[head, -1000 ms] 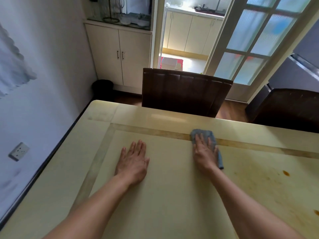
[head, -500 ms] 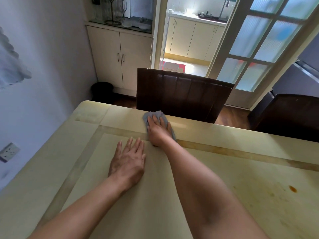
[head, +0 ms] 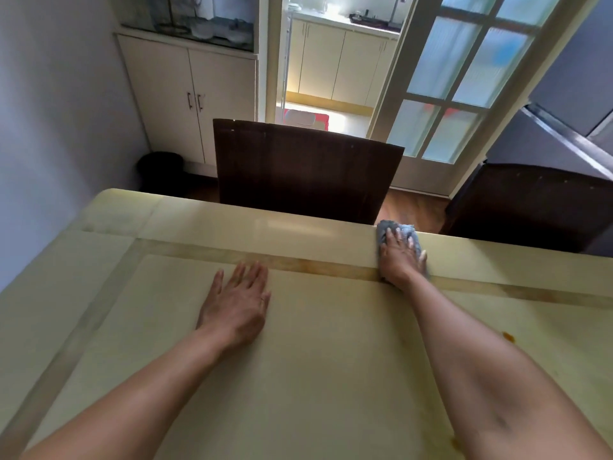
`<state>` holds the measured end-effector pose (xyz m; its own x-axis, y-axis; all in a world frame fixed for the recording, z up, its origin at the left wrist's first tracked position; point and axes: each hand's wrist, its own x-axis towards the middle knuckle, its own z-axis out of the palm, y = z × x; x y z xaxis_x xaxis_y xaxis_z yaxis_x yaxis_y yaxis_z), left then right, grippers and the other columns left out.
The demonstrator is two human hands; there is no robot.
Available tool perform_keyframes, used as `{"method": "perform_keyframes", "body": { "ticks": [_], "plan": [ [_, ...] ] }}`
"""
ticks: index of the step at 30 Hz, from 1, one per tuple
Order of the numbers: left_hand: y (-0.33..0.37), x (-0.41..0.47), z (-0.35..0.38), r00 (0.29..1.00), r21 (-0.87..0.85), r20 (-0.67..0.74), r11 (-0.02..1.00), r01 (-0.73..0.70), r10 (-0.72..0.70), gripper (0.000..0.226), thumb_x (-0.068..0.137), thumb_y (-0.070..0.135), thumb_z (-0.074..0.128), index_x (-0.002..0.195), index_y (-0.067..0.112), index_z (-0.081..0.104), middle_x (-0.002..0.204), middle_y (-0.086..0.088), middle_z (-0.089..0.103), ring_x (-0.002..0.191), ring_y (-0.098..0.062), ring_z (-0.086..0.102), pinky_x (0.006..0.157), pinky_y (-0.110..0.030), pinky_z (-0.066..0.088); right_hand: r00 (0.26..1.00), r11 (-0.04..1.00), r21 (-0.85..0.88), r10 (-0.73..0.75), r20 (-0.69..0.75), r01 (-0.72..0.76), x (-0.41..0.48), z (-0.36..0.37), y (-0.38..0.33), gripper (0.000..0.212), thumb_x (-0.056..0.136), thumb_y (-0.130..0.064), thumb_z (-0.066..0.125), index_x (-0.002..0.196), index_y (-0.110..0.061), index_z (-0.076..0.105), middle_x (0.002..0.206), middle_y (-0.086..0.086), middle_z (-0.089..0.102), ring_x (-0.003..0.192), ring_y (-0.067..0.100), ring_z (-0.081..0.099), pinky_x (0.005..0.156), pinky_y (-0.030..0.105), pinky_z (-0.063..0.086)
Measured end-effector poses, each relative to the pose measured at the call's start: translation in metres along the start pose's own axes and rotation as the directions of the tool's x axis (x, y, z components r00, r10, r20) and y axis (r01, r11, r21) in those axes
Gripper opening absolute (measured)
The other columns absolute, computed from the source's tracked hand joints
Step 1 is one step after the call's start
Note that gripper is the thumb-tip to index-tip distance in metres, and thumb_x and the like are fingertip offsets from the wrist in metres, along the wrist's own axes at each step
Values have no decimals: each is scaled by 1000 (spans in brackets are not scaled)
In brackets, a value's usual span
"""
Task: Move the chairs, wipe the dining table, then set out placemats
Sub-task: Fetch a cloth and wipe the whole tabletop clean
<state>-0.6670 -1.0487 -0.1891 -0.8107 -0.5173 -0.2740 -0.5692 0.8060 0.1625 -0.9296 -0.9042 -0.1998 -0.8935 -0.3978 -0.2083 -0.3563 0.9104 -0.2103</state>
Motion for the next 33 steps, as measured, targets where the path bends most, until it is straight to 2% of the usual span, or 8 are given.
{"method": "perform_keyframes", "body": {
  "ticks": [3, 8, 12, 17, 22, 26, 28, 33],
  "plan": [
    [1, 2, -3, 999, -13, 33, 1000, 6, -6, 54, 102, 35, 11, 152, 21, -5, 160, 5, -10, 148, -13, -9, 118, -40, -8, 1000, 999, 41, 2, 1, -2, -17, 3, 1, 50, 103, -27, 15, 152, -26, 6, 160, -5, -7, 147, 20, -9, 118, 46, -6],
    [5, -1, -13, 995, -19, 98, 999, 34, -31, 56, 102, 36, 12, 152, 18, -4, 160, 2, -11, 148, -15, -9, 119, -41, -7, 968, 965, 112, -246, 54, 239, -95, 20, -18, 50, 104, -31, 18, 152, -27, 4, 159, -7, -9, 146, 17, -14, 118, 41, -12],
    [37, -14, -14, 999, 19, 35, 999, -34, 34, 56, 102, 37, 11, 151, 19, -8, 159, 3, -15, 147, -15, -14, 118, -41, -9, 918, 924, 86, -380, 109, 373, -130, 34, -33, 52, 103, -36, 19, 151, -29, 4, 158, -12, -9, 145, 13, -16, 114, 37, -16],
    [82, -34, -1, 987, 3, 80, 991, -137, 136, 56, 101, 40, 10, 151, 23, -9, 158, 7, -16, 146, -11, -17, 117, -38, -13, 911, 924, 66, -383, 154, 377, -115, 23, -9, 52, 102, -38, 17, 151, -30, 1, 159, -9, -11, 146, 16, -16, 115, 40, -15],
    [79, -42, 14, 980, 37, 174, 994, -103, 95, 55, 102, 39, 9, 151, 23, -11, 158, 7, -17, 146, -11, -15, 117, -40, -12, 985, 986, 37, -163, 52, 161, -103, 3, 71, 52, 102, -33, 16, 151, -28, -1, 159, -7, -12, 146, 17, -14, 118, 45, -10],
    [84, -41, 13, 979, 24, 184, 995, -97, 91, 55, 102, 37, 10, 151, 21, -10, 158, 5, -16, 147, -12, -13, 118, -41, -10, 998, 998, 58, -21, 65, 17, -107, -4, 97, 53, 103, -32, 17, 152, -26, -2, 159, -6, -12, 147, 18, -12, 115, 45, -12],
    [85, -39, 12, 979, 29, 187, 995, -90, 84, 55, 102, 37, 11, 151, 21, -9, 159, 5, -15, 147, -13, -12, 117, -42, -10, 996, 996, 75, -51, 72, 46, -118, 0, 85, 53, 103, -32, 17, 152, -26, -1, 159, -6, -13, 146, 19, -13, 115, 45, -13],
    [85, -48, 12, 986, 14, 147, 997, -78, 75, 55, 102, 38, 10, 152, 22, -6, 159, 5, -14, 147, -13, -14, 117, -42, -11, 953, 962, 74, -270, 137, 262, -188, 25, 43, 52, 102, -35, 19, 151, -28, 2, 158, -9, -13, 146, 16, -16, 115, 42, -15]
  ]
}}
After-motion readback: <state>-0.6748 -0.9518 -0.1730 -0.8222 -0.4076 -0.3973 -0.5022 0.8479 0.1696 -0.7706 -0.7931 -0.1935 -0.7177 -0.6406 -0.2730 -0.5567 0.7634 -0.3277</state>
